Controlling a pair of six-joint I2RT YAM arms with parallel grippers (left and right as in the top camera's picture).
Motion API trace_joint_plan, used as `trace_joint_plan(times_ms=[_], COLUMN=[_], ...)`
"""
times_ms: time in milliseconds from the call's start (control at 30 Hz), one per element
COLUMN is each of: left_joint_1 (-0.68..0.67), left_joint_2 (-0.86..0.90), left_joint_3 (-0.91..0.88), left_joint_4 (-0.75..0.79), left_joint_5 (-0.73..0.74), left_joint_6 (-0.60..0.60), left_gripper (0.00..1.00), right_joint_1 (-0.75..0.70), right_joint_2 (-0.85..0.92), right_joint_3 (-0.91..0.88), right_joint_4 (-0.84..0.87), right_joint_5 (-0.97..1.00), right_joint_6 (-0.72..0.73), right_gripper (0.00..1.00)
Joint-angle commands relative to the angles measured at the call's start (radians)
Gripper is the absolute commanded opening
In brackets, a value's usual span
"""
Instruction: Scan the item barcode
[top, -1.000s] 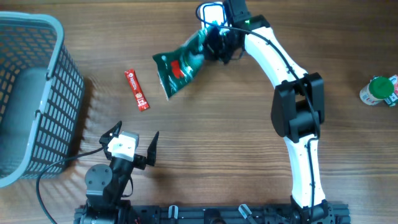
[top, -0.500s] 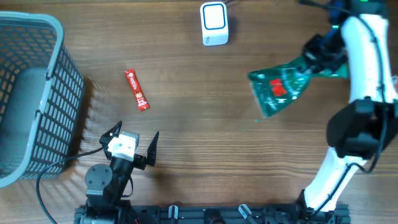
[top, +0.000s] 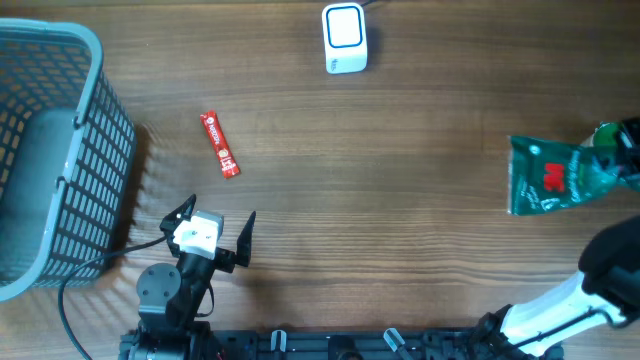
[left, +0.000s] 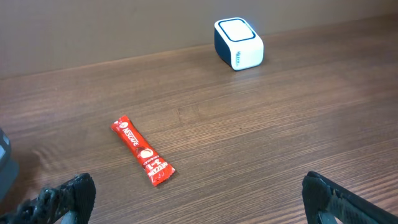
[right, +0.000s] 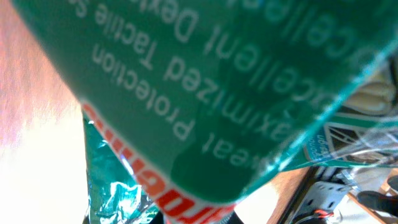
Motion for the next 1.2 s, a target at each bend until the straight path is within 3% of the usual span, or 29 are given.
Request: trace_joint_plan(times_ms=[0, 133, 200, 300, 433, 467, 533, 600, 633, 667, 700, 867, 967, 1067, 1167], left_joint_1=[-0.003, -0.003, -0.003, -0.003, -0.003, -0.003, -0.003, -0.003, -0.003, -0.003, -0.003, -0.003, -0.003, -0.003, -0.003], left_joint_2=[-0.004, -0.004, -0.004, -0.004, -0.004, -0.004, -0.004, -0.004, -0.004, -0.004, -0.004, -0.004, -0.004, -0.004, -0.004], left_joint_3=[-0.005, -0.005, -0.005, -0.005, -0.005, -0.005, -0.005, -0.005, -0.005, -0.005, -0.005, -0.005, -0.005, -0.005, -0.005], left_joint_4=[0.001, 0.001, 0.001, 0.001, 0.001, 0.001, 0.001, 0.001, 0.001, 0.001, 0.001, 0.001, 0.001, 0.001, 0.001], left_joint_5=[0.015, 0.015, 0.015, 0.015, 0.015, 0.015, 0.015, 0.015, 0.015, 0.015, 0.015, 0.015, 0.015, 0.015, 0.015], left_joint_6=[0.015, 0.015, 0.015, 0.015, 0.015, 0.015, 0.015, 0.015, 0.015, 0.015, 0.015, 0.015, 0.015, 0.015, 0.015], left_gripper=[1.00, 1.00, 1.00, 1.00, 1.00, 1.00, 1.00, 1.00, 1.00, 1.00, 1.00, 1.00, 1.00, 1.00, 1.00], right_joint_1=[-0.101, -0.270, -0.314, -0.310, -0.310, -0.310, -0.310, -0.310, -0.310, -0.310, -0.310, -0.270, -0.184, -0.009, 0.273], right_joint_2=[-0.048, -0.046, -0.045, -0.023, 0.066, 0.087, 0.090, 0.090, 0.090, 0.089, 0.089, 0.047, -0.032, -0.095, -0.119], right_joint_3=[-0.052, -0.211, -0.309, -0.357, -0.357, -0.357, -0.357, -0.357, -0.357, -0.352, -0.342, -0.239, -0.239, -0.239, -0.239], right_joint_4=[0.039, 0.201, 0.404, 0.542, 0.589, 0.613, 0.645, 0.658, 0.658, 0.656, 0.641, 0.481, 0.335, 0.254, 0.323], right_joint_5=[0.108, 0.108, 0.031, -0.005, -0.006, -0.006, -0.007, -0.009, -0.009, -0.029, -0.062, -0.257, -0.306, -0.371, -0.381], right_joint_6=[-0.022, -0.028, -0.187, -0.294, -0.346, -0.346, -0.345, -0.345, -0.346, -0.369, -0.371, -0.351, -0.222, -0.215, -0.234], right_gripper=[0.04, 0.04, 0.05, 0.04, 0.18, 0.29, 0.31, 0.44, 0.76, 0.93, 1.00, 0.99, 1.00, 0.99, 1.00])
